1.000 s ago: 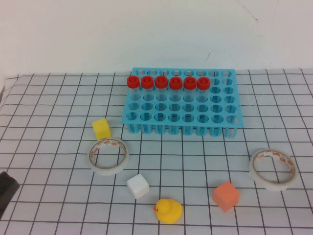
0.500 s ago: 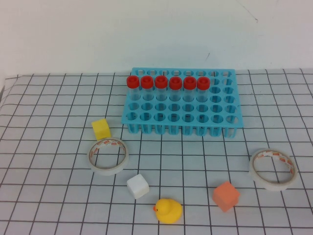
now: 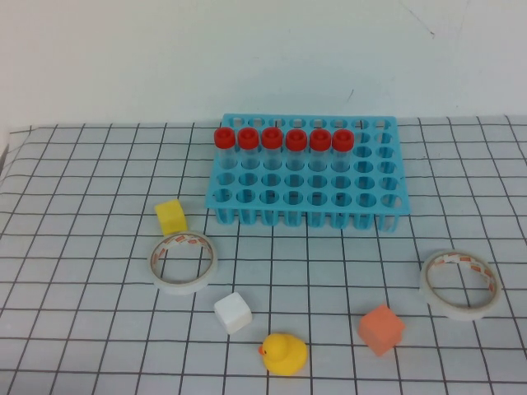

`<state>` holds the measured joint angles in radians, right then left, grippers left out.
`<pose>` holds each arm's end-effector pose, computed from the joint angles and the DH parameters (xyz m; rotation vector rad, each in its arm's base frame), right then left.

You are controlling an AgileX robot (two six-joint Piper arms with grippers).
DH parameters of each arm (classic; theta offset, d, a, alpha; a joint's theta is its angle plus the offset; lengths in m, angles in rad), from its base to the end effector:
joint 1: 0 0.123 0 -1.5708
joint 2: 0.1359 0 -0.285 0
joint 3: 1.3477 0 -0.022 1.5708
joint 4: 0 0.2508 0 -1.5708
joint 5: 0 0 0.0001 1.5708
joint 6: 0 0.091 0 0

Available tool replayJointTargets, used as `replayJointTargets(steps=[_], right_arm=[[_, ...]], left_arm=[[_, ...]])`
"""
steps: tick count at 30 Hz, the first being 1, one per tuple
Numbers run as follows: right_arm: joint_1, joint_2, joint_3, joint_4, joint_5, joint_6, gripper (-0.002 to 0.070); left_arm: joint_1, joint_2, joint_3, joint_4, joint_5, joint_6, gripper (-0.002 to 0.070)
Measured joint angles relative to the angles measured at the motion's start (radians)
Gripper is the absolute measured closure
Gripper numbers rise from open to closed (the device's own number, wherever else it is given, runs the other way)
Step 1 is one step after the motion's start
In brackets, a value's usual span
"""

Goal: Place the test tubes

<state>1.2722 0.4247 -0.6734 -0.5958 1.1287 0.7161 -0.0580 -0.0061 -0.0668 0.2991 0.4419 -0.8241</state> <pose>0.0580 0.0316 0.3265 -0.6393 2.0987 0.3574 0.0492 0.0087 0.1979 -0.5371 1.7645 -0.3124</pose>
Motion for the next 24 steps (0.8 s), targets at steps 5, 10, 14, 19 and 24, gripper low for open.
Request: replayJointTargets(steps=[5,10,14,19,24], right_arm=[[0.0,0.0,0.0,0.0,0.0,0.0,0.0678],[0.0,0.0,0.0,0.0,0.0,0.0,0.0678],[0.0,0.0,0.0,0.0,0.0,0.0,0.0678],[0.0,0.0,0.0,0.0,0.0,0.0,0.0678],[0.0,0.0,0.0,0.0,0.0,0.0,0.0678]], left_arm=[[0.0,-0.005,0.086,-0.116,-0.315,0.359,0.0675],[0.0,-0.006,0.086,-0.409,-0.365,0.77,0.0675],[-0.002,-0.006,0.086,-0.521,-0.364,0.966,0.0675],[0.002,-0.006,0.086,-0.542,-0.289,1.003,0.0675],[0.022,-0.006,0.086,-0.544,-0.151,1.006,0.0675]])
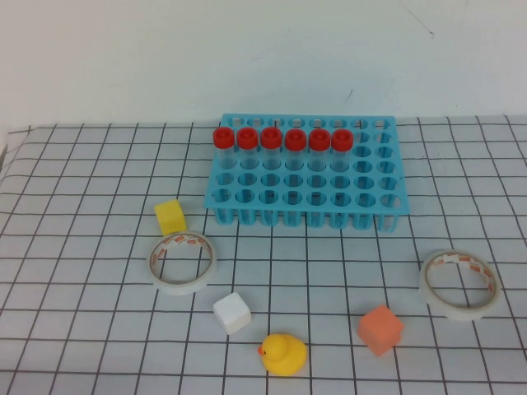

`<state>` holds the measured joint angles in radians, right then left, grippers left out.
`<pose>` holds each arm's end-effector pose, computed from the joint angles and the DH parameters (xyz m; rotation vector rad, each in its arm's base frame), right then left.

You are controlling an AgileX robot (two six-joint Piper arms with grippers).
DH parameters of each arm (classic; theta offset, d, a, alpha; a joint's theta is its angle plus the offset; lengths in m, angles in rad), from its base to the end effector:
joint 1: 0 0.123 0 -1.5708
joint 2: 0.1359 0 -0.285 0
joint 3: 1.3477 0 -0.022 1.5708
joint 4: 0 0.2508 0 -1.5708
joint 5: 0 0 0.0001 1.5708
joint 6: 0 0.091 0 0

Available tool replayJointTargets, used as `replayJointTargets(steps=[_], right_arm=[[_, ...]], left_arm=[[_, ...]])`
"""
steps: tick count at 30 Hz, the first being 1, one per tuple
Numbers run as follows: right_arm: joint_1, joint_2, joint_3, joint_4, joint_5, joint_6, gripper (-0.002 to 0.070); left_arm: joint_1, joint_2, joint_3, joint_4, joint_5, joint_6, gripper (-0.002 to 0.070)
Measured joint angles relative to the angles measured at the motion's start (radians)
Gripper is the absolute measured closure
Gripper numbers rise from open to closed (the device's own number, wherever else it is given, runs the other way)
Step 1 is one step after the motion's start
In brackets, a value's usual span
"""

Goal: Place the test tubes

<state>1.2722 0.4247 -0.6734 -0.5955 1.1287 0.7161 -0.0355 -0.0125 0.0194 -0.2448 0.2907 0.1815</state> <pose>0.0580 0.0316 0.3265 -0.6393 2.0990 0.3577 0.0540 -0.0083 0.1818 0.0344 1.7739 -0.1259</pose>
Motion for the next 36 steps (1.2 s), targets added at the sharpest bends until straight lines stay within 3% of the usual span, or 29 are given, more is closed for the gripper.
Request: replayJointTargets(steps=[13,21,36], right_arm=[[0.0,0.0,0.0,0.002,0.0,0.0,0.0678],[0.0,0.0,0.0,0.002,0.0,0.0,0.0678],[0.0,0.0,0.0,0.002,0.0,0.0,0.0678]], left_arm=[[-0.032,-0.002,-0.002,0.087,0.027,0.004,0.0675],[-0.032,-0.002,-0.003,0.208,0.027,-0.156,0.0675],[-0.045,-0.002,-0.003,0.229,0.027,-0.189,0.0675]])
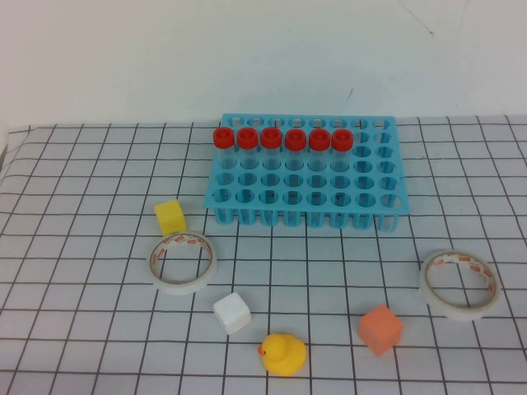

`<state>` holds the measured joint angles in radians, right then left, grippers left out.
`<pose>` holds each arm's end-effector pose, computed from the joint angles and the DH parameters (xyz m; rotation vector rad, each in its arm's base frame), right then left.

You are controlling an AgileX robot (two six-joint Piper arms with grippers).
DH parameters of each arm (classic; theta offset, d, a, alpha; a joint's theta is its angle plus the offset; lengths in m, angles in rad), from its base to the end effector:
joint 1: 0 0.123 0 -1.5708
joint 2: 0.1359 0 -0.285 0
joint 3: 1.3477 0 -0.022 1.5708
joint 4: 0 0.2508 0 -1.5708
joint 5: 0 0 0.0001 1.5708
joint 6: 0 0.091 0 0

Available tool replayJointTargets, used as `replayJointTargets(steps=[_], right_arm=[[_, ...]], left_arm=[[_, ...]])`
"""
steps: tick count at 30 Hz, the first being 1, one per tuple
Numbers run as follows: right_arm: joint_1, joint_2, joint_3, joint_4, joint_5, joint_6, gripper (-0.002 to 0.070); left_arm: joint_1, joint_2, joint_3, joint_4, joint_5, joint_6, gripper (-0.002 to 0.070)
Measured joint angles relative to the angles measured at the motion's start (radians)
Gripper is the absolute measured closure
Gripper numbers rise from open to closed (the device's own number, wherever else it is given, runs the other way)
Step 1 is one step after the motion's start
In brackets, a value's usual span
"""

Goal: Place the test tubes

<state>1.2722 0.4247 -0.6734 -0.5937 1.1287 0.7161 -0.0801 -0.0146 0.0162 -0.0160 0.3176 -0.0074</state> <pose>0.0579 0.0317 0.3264 -0.6395 2.1002 0.3591 0.0534 -0.0047 0.1798 0.0554 1.8026 -0.0778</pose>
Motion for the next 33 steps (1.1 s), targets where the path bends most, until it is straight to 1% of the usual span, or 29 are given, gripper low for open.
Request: replayJointTargets(steps=[22,23,26,27,30,33], right_arm=[[-0.005,-0.004,0.0,0.0,0.0,0.0,0.0678],[-0.025,-0.011,0.0,0.007,-0.004,0.0,0.0678],[-0.137,-0.036,0.0,0.016,-0.011,0.0,0.0678],[-0.233,-0.04,0.0,0.016,-0.011,0.0,0.0678],[-0.4,-0.04,0.0,0.016,-0.008,0.0,0.0678],[-0.593,-0.04,0.0,0.019,-0.008,0.0,0.0678]], left_arm=[[0.0,0.0,0.0,0.004,0.0,-0.002,0.0675],[0.0,0.0,0.0,0.004,0.0,-0.002,0.0675],[0.0,0.0,0.0,0.004,0.0,-0.002,0.0675],[0.0,0.0,0.0,0.004,0.0,-0.002,0.0675],[0.0,0.0,0.0,0.005,0.0,-0.002,0.0675],[0.0,0.0,0.0,0.005,0.0,-0.002,0.0675]])
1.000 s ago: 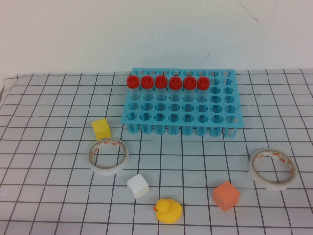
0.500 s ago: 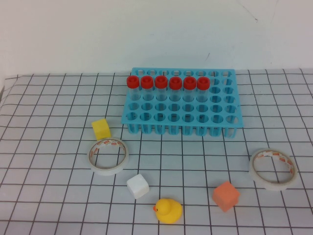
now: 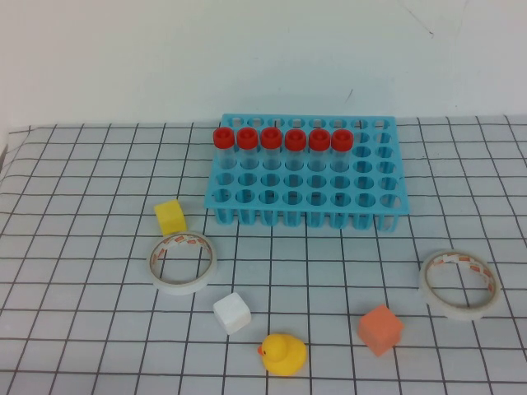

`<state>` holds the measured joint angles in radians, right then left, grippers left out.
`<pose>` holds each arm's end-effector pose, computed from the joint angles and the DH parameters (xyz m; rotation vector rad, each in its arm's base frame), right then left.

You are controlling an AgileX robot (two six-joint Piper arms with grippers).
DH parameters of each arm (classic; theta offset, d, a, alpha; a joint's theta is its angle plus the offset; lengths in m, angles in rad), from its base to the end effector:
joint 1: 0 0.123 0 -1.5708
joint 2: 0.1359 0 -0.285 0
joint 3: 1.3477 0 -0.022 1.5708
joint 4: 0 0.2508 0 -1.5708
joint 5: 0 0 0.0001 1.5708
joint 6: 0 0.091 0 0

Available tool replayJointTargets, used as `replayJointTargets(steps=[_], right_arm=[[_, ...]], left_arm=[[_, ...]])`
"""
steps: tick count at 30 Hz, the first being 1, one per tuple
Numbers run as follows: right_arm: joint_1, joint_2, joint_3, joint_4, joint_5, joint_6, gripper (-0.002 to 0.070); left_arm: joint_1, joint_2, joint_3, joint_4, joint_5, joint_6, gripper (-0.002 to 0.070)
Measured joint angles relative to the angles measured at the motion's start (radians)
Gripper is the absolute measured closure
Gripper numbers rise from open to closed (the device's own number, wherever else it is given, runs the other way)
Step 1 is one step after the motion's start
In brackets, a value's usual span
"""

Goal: Place the test tubes

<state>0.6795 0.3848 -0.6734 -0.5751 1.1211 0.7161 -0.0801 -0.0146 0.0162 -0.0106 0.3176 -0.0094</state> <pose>0.0591 -0.0096 0.3278 0.0137 2.1462 0.0733 0.0534 -0.0046 0.1798 0.0570 1.8025 -0.0740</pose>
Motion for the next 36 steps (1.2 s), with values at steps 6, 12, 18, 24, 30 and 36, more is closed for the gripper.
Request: replayJointTargets(steps=[6,12,18,24,30,36], right_arm=[[-0.369,-0.002,0.0,0.0,-0.016,0.0,0.0678],[-0.663,-0.01,0.0,0.0,-0.068,0.0,0.0678],[-0.788,-0.015,0.002,0.063,-0.311,-0.004,0.0678],[-0.797,-0.101,0.002,0.152,-0.628,-0.138,0.0678],[-0.799,-0.292,0.002,0.199,-0.683,-0.225,0.0678],[-0.797,-0.342,0.002,0.23,-0.685,-0.231,0.0678]], left_arm=[[0.0,0.0,0.0,0.0,0.0,0.0,0.0675],[0.0,0.0,0.0,0.0,0.0,-0.002,0.0675],[0.0,0.0,0.0,0.0,0.0,-0.002,0.0675],[0.0,0.0,0.0,0.0,0.0,-0.002,0.0676],[0.0,0.0,0.0,0.0,0.0,-0.002,0.0676],[0.0,0.0,0.0,0.0,0.0,-0.002,0.0676]])
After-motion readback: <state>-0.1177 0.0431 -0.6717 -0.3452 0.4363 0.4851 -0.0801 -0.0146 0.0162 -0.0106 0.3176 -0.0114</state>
